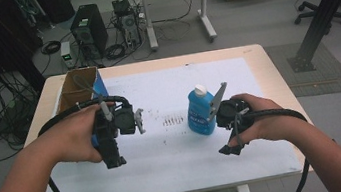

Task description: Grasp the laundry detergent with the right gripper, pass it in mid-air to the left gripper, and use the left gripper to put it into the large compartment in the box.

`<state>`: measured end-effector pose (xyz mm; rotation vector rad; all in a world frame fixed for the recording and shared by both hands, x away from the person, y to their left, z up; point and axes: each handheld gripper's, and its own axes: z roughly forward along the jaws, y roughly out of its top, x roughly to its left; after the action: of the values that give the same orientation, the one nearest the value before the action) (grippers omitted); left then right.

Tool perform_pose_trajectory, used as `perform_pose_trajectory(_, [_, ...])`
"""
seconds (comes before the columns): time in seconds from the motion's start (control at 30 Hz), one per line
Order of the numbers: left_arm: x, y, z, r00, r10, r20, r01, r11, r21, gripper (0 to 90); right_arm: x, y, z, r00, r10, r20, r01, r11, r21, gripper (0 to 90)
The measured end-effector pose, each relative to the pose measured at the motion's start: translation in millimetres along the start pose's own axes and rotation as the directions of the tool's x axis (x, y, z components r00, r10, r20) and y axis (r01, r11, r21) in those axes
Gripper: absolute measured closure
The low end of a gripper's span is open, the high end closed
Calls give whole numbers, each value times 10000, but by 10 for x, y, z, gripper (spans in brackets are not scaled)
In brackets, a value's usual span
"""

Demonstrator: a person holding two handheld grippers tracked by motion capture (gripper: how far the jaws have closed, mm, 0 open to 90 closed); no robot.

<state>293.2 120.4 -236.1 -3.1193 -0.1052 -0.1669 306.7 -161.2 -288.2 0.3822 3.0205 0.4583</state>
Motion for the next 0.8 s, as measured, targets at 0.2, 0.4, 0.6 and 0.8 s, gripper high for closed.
perform_pose_trajectory(0.2, [-19, 13, 1, 10000, 33, -18, -33, 10000, 72, 2, -58, -116, 36, 9994, 353, 45, -352, 9993, -77, 41])
perform_pose_trajectory(0.4, [-23, 19, -4, 10000, 46, -31, -45, 9999, 123, 2, -130, -192, 89, 9984, 550, 118, -547, 9982, -239, 41])
perform_pose_trajectory(0.6, [-29, 36, -4, 10000, 73, -34, -73, 9999, 144, 2, -216, -259, 139, 9963, 827, 220, -816, 9955, -480, 41])
perform_pose_trajectory(0.8, [-37, 49, 7, 10000, 70, -31, -70, 9998, 165, 2, -301, -318, 187, 9926, 1180, 288, -1152, 9897, -854, 41])
